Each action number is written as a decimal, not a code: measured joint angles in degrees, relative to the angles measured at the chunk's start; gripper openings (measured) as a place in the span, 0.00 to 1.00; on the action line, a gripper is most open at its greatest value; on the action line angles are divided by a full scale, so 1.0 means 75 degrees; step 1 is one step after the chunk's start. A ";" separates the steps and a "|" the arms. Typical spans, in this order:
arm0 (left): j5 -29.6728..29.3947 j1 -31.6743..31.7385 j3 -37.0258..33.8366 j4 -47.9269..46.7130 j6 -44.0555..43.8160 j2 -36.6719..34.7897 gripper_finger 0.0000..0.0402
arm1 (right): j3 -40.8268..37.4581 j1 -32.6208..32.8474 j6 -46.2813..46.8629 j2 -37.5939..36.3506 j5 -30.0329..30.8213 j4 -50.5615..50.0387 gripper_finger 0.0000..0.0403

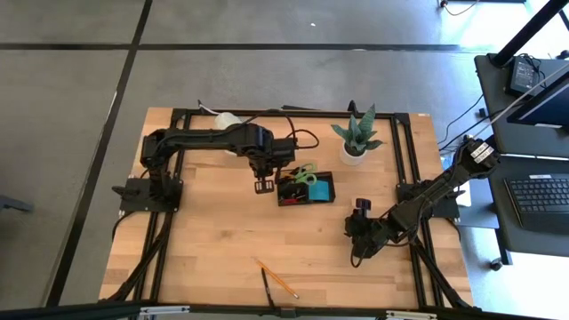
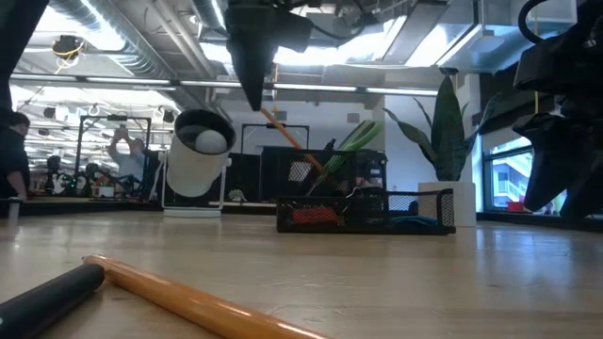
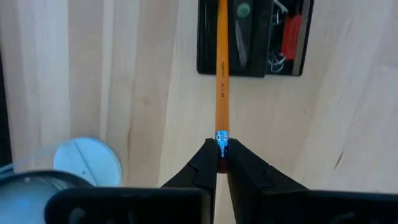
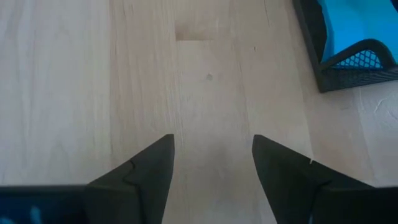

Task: Pick and place office supplies into organizer
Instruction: Put the top orange pencil in the desk organizer, then put the orange pencil in the desk organizer

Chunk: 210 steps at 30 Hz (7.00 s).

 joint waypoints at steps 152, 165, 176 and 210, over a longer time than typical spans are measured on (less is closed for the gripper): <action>0.0165 -0.4083 -0.5036 0.8620 -0.4049 0.0962 0.00 | 0.0019 -0.0164 0.0883 0.2084 -0.0231 0.3924 0.55; 0.0359 -0.3967 -0.5037 0.8682 -0.4090 0.0962 0.00 | -0.0006 0.0488 0.1181 0.1594 -0.0234 0.3437 0.55; 0.0373 -0.3923 -0.5044 0.8764 -0.3970 0.0968 0.00 | 0.0006 0.0519 0.0868 0.2282 0.0331 0.4280 0.54; -0.0078 -0.3911 -0.5068 0.9158 -0.3662 0.1015 0.01 | 0.0003 0.0504 0.0026 0.2292 0.0230 0.4309 0.05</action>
